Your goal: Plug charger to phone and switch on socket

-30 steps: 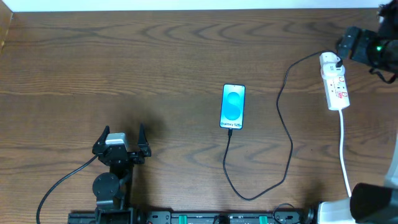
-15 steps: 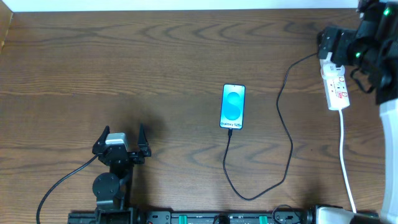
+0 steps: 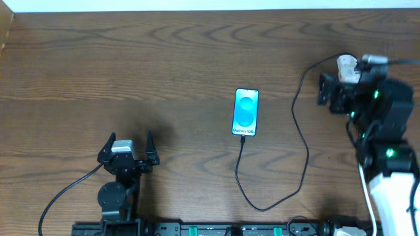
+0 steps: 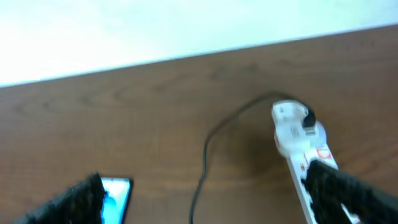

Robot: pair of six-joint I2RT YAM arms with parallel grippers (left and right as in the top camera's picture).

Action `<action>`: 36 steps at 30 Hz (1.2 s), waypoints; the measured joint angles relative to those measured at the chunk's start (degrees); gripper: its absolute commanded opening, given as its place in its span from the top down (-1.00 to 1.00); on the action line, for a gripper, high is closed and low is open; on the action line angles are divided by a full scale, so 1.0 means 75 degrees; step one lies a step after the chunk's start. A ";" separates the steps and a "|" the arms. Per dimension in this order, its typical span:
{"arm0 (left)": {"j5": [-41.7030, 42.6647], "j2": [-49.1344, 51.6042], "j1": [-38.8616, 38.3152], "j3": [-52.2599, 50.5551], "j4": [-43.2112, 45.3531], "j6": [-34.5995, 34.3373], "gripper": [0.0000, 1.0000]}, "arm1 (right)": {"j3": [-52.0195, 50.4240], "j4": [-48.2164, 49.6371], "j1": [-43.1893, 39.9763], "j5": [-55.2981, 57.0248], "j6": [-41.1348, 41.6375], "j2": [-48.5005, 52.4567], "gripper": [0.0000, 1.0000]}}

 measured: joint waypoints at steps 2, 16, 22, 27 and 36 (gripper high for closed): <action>0.0000 0.0000 0.0000 0.0000 0.0003 0.0003 -0.86 | -0.0662 0.0487 0.0029 0.0003 0.0000 -0.0411 -0.99; 0.0000 0.0000 0.0000 0.0003 0.0003 0.0000 -0.86 | -0.4465 0.2148 0.0184 0.0003 -0.0003 -0.3343 -0.99; -0.0003 0.0003 0.0000 0.0003 0.0000 0.0003 -0.86 | -0.5272 0.2180 0.0221 0.0003 -0.0003 -0.4663 -0.98; 0.0000 0.0000 0.0000 0.0003 0.0000 0.0003 -0.86 | -0.5761 0.1938 0.0221 0.0009 -0.0003 -0.6056 -0.99; 0.0000 0.0000 0.0000 0.0003 0.0000 0.0003 -0.86 | -0.5896 0.1198 0.0221 0.0280 0.0000 -0.7431 -0.99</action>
